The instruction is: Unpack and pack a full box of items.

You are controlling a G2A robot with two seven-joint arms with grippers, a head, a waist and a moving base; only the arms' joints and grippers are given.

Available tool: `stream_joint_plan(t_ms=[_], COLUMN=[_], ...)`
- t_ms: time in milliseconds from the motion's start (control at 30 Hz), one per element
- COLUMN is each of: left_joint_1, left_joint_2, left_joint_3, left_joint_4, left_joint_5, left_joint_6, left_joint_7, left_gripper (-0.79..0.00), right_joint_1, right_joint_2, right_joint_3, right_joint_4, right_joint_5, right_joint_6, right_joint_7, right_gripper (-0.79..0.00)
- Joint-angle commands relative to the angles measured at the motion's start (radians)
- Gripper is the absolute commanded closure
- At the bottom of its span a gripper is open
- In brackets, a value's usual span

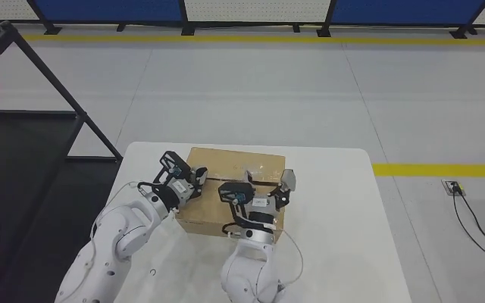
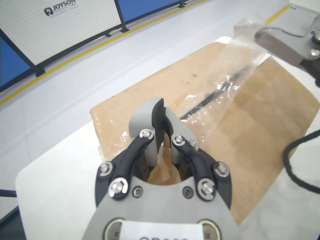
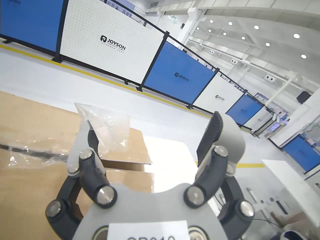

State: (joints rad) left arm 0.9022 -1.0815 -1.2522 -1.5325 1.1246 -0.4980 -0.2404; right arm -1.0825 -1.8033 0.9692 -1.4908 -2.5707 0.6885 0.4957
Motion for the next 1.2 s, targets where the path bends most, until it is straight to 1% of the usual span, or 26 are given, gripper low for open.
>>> stream_joint_plan(t_ms=[0, 133, 200, 300, 500, 600, 733, 967, 1167], left_joint_1=[0.001, 0.002, 0.002, 0.003, 0.005, 0.007, 0.010, 0.013, 0.015], left_joint_2=[0.000, -0.001, -0.001, -0.001, -0.002, -0.002, -0.002, -0.002, -0.002], left_joint_3=[0.000, -0.001, -0.002, -0.003, -0.006, -0.009, -0.012, -0.016, -0.019], left_joint_4=[-0.001, -0.001, -0.001, -0.001, -0.002, -0.002, -0.005, -0.008, -0.010], left_joint_5=[0.001, 0.003, 0.003, 0.002, 0.000, 0.001, 0.001, 0.001, 0.003], left_joint_6=[0.000, 0.000, 0.002, 0.001, 0.003, 0.004, 0.005, 0.003, -0.002], left_joint_7=[0.000, 0.003, 0.004, 0.007, 0.009, 0.011, 0.011, 0.010, 0.011], left_gripper=[0.000, 0.000, 0.000, 0.000, 0.000, 0.000, 0.000, 0.000, 0.000], right_joint_1=[-0.013, -0.041, -0.053, -0.058, -0.059, -0.058, -0.052, -0.051, -0.055], right_joint_2=[-0.001, -0.003, -0.003, -0.004, -0.008, -0.010, -0.015, -0.020, -0.018], right_joint_3=[0.005, 0.011, 0.019, 0.026, 0.028, 0.036, 0.044, 0.040, 0.042], right_joint_4=[-0.024, -0.077, -0.093, -0.085, -0.059, -0.048, -0.036, -0.025, -0.008], right_joint_5=[-0.051, -0.098, -0.122, -0.158, -0.175, -0.186, -0.185, -0.177, -0.179], right_joint_6=[-0.052, -0.150, -0.181, -0.210, -0.247, -0.243, -0.181, -0.119, -0.127], right_joint_7=[0.050, 0.097, 0.110, 0.122, 0.118, 0.114, 0.103, 0.066, 0.072], right_gripper=[-0.785, -0.785, -0.785, -0.785, -0.785, -0.785, -0.785, -0.785, -0.785])
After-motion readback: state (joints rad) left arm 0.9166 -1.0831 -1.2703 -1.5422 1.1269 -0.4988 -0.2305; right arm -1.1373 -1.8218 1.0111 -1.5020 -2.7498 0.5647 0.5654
